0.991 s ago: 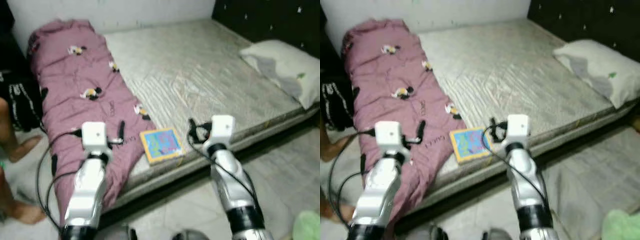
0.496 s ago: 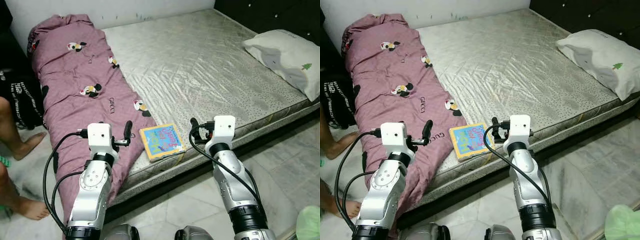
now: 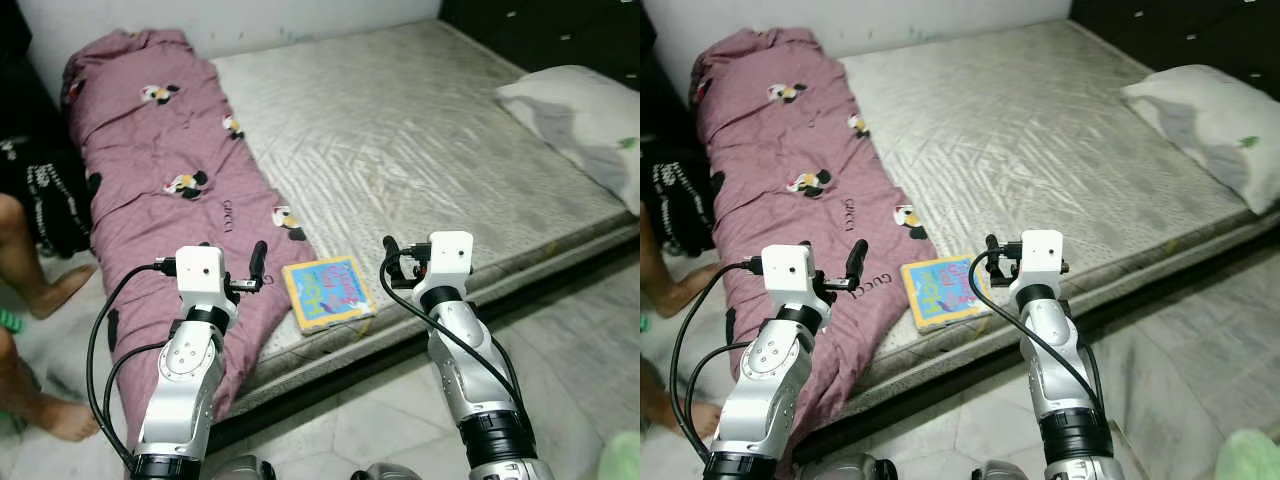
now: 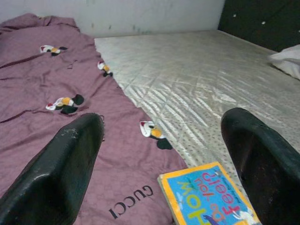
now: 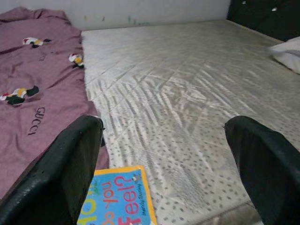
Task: Clean up the room
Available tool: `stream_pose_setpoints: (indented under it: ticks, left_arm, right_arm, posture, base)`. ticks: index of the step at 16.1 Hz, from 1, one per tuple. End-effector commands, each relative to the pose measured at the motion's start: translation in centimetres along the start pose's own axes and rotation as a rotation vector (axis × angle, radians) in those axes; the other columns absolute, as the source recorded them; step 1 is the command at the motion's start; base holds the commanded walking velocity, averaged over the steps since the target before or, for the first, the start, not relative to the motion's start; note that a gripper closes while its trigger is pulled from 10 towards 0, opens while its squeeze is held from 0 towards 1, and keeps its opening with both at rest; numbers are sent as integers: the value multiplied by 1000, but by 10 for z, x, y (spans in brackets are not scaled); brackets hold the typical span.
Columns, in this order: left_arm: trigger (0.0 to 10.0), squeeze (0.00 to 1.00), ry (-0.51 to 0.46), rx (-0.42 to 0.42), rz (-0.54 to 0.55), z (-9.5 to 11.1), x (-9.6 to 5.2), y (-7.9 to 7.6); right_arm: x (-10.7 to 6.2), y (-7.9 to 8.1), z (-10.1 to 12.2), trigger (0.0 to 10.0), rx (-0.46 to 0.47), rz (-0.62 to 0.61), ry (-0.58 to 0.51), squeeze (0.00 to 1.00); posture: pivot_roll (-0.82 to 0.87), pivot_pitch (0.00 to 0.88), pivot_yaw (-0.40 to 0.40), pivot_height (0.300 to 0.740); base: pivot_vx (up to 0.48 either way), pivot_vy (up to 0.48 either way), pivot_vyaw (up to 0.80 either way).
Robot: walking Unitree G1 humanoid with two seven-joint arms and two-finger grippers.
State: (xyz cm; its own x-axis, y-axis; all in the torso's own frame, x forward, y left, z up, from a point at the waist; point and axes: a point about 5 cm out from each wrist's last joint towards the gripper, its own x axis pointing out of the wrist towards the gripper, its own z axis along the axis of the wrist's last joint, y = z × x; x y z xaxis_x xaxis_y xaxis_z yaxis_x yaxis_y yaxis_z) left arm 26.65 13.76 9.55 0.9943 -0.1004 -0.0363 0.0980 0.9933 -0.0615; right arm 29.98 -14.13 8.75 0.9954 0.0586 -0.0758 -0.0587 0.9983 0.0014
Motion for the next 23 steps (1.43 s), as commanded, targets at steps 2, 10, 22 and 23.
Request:
stream_pose_setpoints:
  ticks: [2, 10, 22, 23]
  left_arm:
    - [10000, 0, -8, -1, -3, 2, -1, 1]
    - [10000, 0, -5, -15, 43, 0, -1, 5]
    - [10000, 0, 8, 9, 76, -3, -3, 9]
    - [10000, 0, 8, 10, 76, -2, -3, 9]
  right_arm:
    - [1, 1, 3, 10000, -2, 5, -5, 0]
    - [1, 1, 3, 10000, -3, 7, -7, 0]
    - [-1, 3, 2, 10000, -4, 19, -6, 0]
    - [-1, 3, 2, 10000, -4, 20, -6, 0]
  posture:
    - [-37, 45, 2, 740]
    - [-35, 45, 3, 740]
    - [-36, 54, 0, 681]
    - [-37, 55, 1, 671]
  base:
    - [390, 0, 0]
    - [32, 0, 0]
    - [0, 0, 0]
    - [0, 0, 0]
